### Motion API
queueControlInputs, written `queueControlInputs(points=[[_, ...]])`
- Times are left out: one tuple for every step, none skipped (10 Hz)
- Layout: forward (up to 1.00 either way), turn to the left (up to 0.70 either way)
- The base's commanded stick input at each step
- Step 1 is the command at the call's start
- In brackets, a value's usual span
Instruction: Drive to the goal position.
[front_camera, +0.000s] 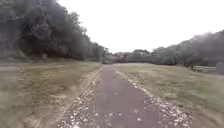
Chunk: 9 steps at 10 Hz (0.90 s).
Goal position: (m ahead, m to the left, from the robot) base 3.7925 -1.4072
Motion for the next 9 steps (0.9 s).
queueControlInputs(points=[[0.6, 0.0], [0.6, 0.0], [0.6, 0.0], [0.6, 0.0], [0.6, 0.0], [0.6, 0.0], [0.6, 0.0], [0.6, 0.0], [0.6, 0.0]])
